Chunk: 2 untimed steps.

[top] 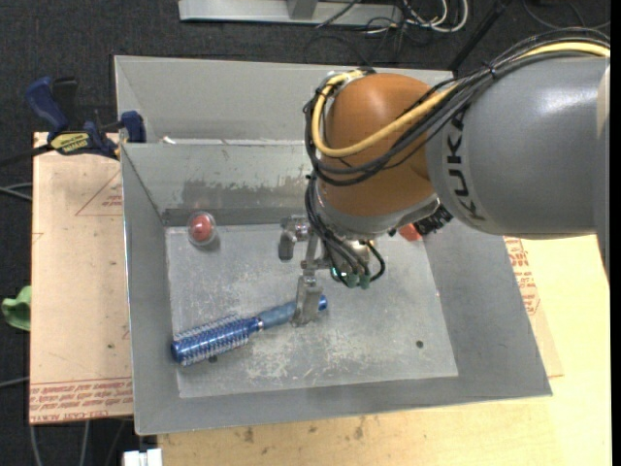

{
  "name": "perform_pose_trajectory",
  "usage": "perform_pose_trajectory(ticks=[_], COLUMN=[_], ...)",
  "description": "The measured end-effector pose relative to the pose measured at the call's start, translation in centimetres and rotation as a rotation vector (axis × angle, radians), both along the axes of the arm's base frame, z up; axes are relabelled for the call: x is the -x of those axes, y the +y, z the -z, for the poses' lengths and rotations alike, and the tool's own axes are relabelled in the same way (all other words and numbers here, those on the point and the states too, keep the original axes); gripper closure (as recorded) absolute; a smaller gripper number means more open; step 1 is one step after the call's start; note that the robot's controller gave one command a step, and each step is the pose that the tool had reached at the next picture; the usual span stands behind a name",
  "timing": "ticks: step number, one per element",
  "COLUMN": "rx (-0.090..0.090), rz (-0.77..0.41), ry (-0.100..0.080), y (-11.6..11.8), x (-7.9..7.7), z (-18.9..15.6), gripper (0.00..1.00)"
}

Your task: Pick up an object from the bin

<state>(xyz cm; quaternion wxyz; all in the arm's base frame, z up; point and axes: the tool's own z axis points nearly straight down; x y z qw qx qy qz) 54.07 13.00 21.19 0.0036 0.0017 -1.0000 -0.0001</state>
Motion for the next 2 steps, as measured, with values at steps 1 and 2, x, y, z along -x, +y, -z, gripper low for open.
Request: perform_pose_trajectory(ticks=[1,2], rx=[-0.002,0.0], rz=[-0.208,-0.167], ry=[-0.002,-0.001], y=[3.5,5.8], x=[-1.8,-1.0], z=[9.1,14.6], gripper=[0.0,0.0])
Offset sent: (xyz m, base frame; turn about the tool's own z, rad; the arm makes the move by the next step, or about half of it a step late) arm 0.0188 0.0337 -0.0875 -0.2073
